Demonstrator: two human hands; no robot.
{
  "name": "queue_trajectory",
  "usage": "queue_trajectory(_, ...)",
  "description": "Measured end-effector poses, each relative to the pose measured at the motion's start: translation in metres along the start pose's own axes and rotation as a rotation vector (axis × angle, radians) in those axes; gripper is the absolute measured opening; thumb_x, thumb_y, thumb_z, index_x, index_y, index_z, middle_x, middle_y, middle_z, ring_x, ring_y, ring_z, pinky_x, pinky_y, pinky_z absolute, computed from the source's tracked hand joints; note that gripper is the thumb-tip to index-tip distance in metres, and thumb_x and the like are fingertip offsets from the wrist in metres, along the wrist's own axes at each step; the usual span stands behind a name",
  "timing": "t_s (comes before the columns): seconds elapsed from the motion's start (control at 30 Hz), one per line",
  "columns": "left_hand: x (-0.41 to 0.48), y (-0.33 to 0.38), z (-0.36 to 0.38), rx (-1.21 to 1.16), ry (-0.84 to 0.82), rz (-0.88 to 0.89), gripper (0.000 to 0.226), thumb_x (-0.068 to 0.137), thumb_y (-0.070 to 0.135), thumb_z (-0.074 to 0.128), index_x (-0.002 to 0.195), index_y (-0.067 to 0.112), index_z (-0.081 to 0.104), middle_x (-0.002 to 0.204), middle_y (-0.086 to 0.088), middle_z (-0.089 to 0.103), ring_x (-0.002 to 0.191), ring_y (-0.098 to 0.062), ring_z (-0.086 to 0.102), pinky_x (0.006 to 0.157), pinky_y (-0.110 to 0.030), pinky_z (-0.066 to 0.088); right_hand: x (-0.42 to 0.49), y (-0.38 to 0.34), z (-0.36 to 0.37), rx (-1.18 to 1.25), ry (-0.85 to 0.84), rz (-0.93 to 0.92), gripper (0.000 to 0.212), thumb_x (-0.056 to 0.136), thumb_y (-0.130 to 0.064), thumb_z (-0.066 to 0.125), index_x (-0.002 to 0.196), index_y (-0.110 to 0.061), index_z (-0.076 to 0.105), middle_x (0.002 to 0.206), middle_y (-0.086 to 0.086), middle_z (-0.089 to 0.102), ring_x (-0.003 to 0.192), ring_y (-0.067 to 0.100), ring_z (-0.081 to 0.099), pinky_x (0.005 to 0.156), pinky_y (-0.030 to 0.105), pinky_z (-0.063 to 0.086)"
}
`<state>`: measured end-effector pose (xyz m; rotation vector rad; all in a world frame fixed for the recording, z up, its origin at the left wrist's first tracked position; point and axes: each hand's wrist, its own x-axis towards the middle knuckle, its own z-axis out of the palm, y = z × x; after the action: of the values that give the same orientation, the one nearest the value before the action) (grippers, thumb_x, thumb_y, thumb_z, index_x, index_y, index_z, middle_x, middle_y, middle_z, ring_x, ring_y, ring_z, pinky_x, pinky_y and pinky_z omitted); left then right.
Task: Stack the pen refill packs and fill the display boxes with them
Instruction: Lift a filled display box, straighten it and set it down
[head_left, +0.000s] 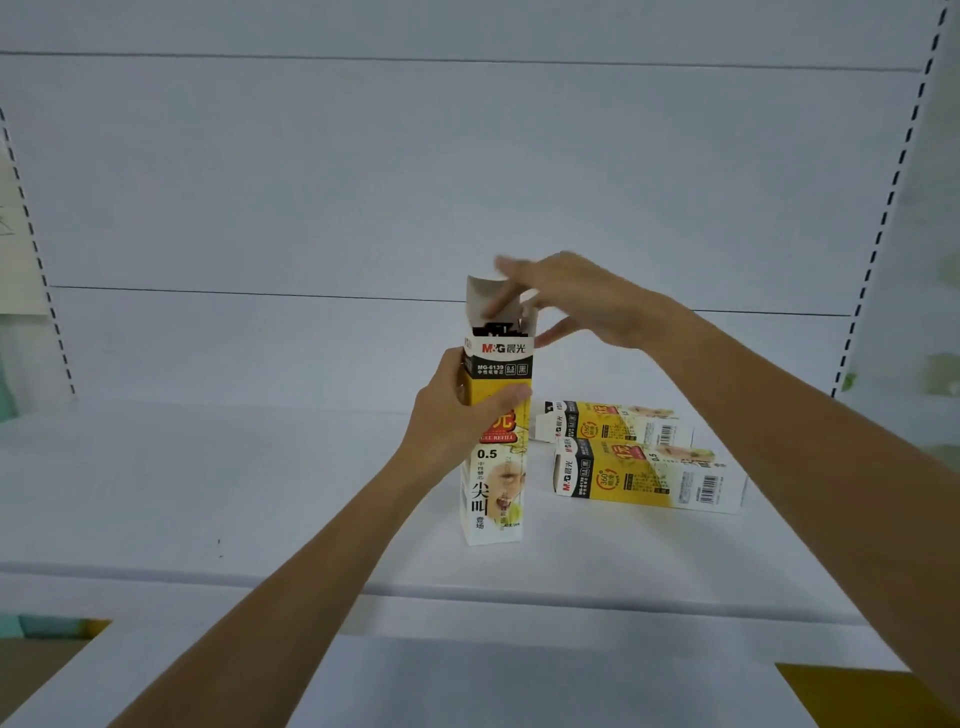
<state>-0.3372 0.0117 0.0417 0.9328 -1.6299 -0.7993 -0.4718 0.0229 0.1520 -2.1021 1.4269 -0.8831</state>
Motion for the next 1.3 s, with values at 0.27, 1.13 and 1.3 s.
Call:
queue_trajectory(0.27,-0.007,-0.003,0.010,-0.050,0.042,0.156,0.067,0.083,0.023,0.065,0.121,0.044,0.014,0.101,0.005,0.061,0.076,-0.008,0.067,0.070,-0.026,0.056,-0.005,0.011,0.008,-0.325,-0.027,0.096,0.067,0.091,-0.061,0.018,0.125,-0.017,0.055,0.130,0.004,0.055,0.120,0.023,0.049,0.082,0.038,0.051)
queue_trajectory(1.13,-0.015,-0.025,-0.009,0.009,-0.231,0.085,0.071,0.084,0.029,0.063,0.118,0.063,0.011,0.089,0.033,0.058,0.073,0.012,0.064,0.058,-0.009,0.052,-0.011,0.041,0.033,0.625,0.202,-0.176,0.028,0.088,-0.002,0.054,0.105,-0.022,0.065,0.102,0.002,0.069,0.100,0.016,0.063,0.073,0.026,0.053)
queue_trajectory(1.3,-0.031,-0.053,-0.008,0.046,-0.356,-0.115,0.037,0.086,0.039,0.058,0.120,0.041,0.043,0.107,0.015,0.064,0.084,-0.004,0.067,0.068,-0.021,0.057,-0.020,0.045,0.029,0.487,0.188,-0.233,0.023,0.091,-0.008,0.049,0.093,-0.018,0.070,0.103,-0.003,0.069,0.101,0.009,0.062,0.075,0.022,0.052)
